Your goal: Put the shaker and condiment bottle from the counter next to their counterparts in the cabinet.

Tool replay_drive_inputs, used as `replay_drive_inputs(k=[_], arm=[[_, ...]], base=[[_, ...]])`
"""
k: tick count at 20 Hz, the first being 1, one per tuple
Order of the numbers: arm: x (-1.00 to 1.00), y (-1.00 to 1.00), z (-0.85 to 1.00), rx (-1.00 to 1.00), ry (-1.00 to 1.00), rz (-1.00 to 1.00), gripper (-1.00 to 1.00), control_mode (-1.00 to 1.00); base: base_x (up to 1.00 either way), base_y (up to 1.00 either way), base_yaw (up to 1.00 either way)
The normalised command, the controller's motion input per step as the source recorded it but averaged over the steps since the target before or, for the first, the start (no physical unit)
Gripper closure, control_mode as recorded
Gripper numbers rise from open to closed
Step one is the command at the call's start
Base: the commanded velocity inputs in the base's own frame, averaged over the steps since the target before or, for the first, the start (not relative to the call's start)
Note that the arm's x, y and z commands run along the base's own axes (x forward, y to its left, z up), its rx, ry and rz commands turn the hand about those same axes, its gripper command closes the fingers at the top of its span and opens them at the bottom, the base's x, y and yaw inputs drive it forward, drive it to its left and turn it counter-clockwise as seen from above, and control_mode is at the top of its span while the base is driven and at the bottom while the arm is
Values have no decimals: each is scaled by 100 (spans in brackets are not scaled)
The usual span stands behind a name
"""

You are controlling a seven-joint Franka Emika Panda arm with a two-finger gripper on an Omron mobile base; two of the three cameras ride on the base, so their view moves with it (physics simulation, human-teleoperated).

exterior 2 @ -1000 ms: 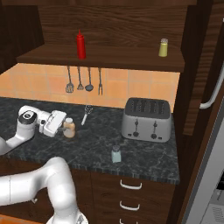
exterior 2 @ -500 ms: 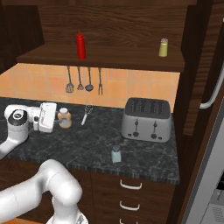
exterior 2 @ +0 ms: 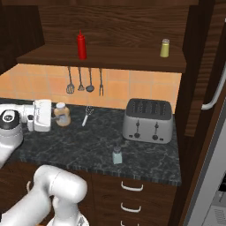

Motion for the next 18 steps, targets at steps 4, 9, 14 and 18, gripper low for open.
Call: replay_drive_inputs(k=[4, 9, 14, 18], arm=[[-69, -18, 64, 0, 11, 0, 100, -100], [-62, -17, 60, 0, 9, 0, 100, -100], [-45, -10, 45, -6, 11, 4, 100, -100], [-26, -1, 47, -12, 10, 15, 100, -100]], base=[[0, 0, 0], [0, 0, 0], [0, 0, 0], [0, 0, 0]])
